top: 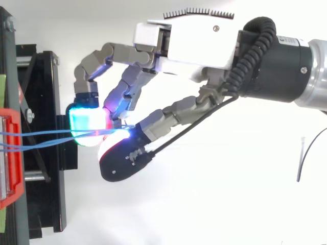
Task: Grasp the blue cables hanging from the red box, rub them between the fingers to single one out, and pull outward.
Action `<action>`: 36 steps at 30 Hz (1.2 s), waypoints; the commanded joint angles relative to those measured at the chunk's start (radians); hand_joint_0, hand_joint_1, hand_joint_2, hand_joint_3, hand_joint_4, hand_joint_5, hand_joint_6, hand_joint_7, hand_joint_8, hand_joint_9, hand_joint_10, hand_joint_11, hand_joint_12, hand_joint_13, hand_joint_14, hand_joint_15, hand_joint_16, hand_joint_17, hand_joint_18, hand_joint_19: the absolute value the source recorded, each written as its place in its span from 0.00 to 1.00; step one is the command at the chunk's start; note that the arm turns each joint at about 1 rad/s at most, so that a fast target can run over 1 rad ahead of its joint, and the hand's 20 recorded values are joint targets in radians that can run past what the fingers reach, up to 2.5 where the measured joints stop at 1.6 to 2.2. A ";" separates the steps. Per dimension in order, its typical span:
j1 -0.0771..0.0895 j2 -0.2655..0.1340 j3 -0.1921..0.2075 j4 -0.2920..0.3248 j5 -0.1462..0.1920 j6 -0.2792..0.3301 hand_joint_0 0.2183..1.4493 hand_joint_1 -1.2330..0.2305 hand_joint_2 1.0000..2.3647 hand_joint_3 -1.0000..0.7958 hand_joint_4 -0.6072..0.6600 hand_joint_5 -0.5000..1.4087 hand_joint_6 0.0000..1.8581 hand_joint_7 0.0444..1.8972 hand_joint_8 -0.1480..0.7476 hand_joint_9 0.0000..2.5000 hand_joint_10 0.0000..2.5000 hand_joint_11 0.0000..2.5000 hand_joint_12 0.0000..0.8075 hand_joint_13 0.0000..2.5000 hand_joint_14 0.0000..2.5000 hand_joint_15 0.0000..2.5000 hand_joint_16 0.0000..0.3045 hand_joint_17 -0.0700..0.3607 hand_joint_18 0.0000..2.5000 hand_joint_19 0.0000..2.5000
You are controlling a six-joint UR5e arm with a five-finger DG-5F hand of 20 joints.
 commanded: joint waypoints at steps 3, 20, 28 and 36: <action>0.002 0.000 0.005 -0.009 0.000 0.008 0.29 0.21 0.00 0.28 0.63 0.14 0.48 0.51 0.52 0.36 0.01 0.34 0.48 0.35 0.01 0.22 0.19 0.47 0.35 0.23; 0.002 0.000 0.040 -0.059 0.000 0.008 0.34 0.33 0.01 0.39 0.58 0.16 0.48 0.61 0.55 0.41 0.01 0.34 0.50 0.37 0.01 0.23 0.19 0.46 0.34 0.25; 0.003 0.000 0.054 -0.081 0.000 0.016 0.41 0.26 0.01 0.45 0.52 0.15 0.50 0.60 0.53 0.39 0.01 0.34 0.49 0.37 0.01 0.22 0.19 0.46 0.35 0.24; 0.008 0.000 0.071 -0.139 0.031 0.043 0.47 0.25 0.01 0.37 0.55 0.15 0.49 0.57 0.51 0.39 0.01 0.33 0.47 0.36 0.01 0.22 0.18 0.45 0.34 0.24</action>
